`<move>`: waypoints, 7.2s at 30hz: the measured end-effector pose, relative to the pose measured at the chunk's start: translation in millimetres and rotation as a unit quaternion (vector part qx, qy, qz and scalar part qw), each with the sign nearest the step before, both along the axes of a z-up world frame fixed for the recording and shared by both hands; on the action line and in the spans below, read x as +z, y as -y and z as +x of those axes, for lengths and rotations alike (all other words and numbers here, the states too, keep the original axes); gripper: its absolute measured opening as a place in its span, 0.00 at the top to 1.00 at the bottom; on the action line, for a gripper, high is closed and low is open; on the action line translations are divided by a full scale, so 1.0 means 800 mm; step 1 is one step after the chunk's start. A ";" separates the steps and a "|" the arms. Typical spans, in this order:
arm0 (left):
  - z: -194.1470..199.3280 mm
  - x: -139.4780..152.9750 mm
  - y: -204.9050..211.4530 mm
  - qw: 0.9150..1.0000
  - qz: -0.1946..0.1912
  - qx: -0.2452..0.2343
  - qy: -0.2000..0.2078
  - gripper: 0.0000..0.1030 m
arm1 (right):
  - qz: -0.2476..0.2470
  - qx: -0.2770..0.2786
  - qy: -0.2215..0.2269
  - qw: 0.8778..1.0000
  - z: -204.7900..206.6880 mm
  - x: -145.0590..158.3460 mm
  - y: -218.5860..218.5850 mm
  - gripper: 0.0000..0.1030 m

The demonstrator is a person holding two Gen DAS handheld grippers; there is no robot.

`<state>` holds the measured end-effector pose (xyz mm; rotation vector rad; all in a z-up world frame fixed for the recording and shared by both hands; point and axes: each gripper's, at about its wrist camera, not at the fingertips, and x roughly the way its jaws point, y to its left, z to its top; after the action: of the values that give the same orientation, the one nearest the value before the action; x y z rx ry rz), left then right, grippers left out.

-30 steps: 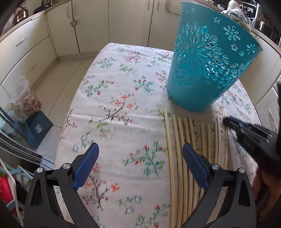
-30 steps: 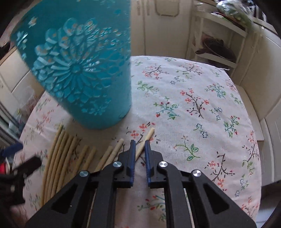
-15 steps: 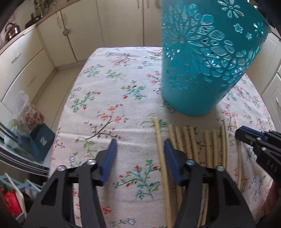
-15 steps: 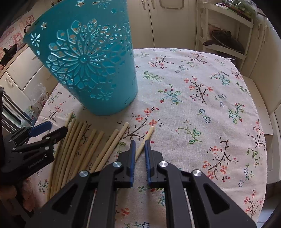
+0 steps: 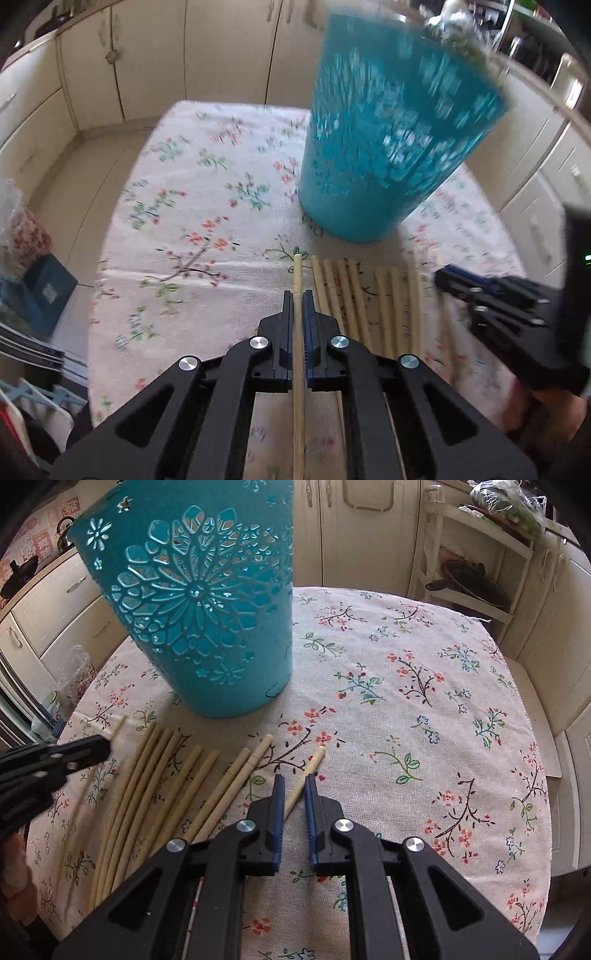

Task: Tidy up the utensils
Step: 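Lift the stick with the left gripper and drop it into the teal basket, then grasp a wooden stick with the right gripper, lift it, drop it into the basket, then lower the left gripper to the sticks and close it on one, then lift the stick with the left gripper and drop it into the teal basket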

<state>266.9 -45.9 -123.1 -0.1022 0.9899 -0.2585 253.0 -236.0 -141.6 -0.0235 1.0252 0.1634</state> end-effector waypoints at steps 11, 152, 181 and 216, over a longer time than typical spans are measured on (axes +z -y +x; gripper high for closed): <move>-0.038 0.157 -0.048 0.982 -0.150 -0.022 0.116 0.96 | 0.023 -0.010 -0.001 1.000 -0.011 0.002 0.005 0.88; -0.088 0.015 -0.048 0.996 0.017 0.067 0.055 0.22 | 0.031 -0.050 0.016 0.998 -0.036 0.001 -0.008 0.87; -0.002 -0.033 0.025 0.992 0.117 0.042 0.011 0.24 | 0.074 -0.044 0.006 0.996 -0.040 0.003 0.008 0.87; 0.055 0.260 0.028 0.948 -0.127 0.014 0.292 0.95 | 0.105 -0.052 0.007 0.993 -0.039 0.000 0.023 0.86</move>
<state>310.6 -67.9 84.7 -0.2577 0.3609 -0.3630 221.4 -254.0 -142.0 0.2201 0.9880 0.1751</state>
